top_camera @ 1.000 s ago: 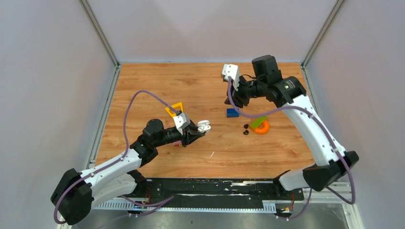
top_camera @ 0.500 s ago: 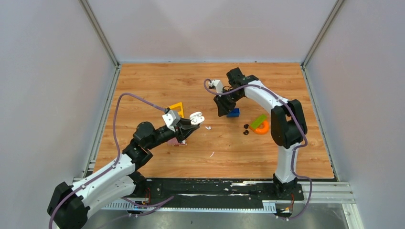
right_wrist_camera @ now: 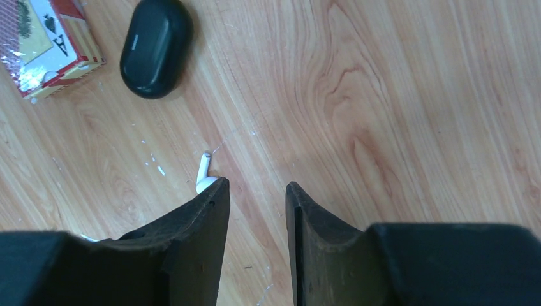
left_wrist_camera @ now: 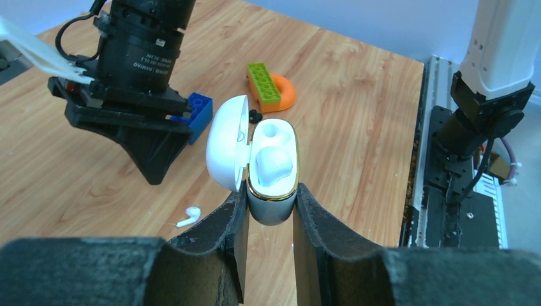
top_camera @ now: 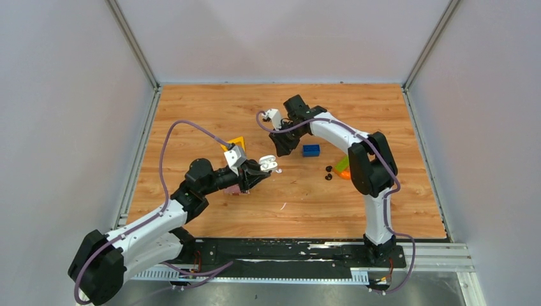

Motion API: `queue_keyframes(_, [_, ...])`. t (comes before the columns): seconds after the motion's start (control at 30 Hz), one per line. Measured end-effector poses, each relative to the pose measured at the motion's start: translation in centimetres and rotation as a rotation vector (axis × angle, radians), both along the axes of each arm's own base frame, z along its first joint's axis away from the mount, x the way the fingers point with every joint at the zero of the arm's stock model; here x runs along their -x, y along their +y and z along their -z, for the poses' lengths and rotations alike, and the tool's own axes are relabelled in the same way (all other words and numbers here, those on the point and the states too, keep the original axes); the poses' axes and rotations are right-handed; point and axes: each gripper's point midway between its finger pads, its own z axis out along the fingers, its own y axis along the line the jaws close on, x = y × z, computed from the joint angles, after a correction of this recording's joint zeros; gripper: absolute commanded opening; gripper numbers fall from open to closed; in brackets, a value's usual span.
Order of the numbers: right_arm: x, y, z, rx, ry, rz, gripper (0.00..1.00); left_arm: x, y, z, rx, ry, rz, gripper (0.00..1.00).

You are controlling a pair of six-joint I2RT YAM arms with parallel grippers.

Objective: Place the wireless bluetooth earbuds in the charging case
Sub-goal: Rotate the right earbud at the center of the board.

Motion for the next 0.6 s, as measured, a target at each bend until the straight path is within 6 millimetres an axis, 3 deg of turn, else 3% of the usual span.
queue_keyframes(0.3, [0.6,0.7,1.6,0.059,0.023,0.054,0.45,0.3,-0.1,-0.2,0.010,-0.003,0.014,0.00])
queue_keyframes(0.53, [1.3,0.3,2.4,0.083,0.076,0.206,0.49,0.4,0.0,-0.4,0.014,-0.009,0.014,0.00])
queue_keyframes(0.57, [1.9,0.1,2.7,0.089,0.096,0.229,0.52,0.4,0.0,-0.4,0.014,-0.009,0.014,0.00])
queue_keyframes(0.6, [2.6,-0.2,3.0,0.100,0.119,0.254,0.67,0.4,0.0,-0.4,0.014,-0.009,0.014,0.00])
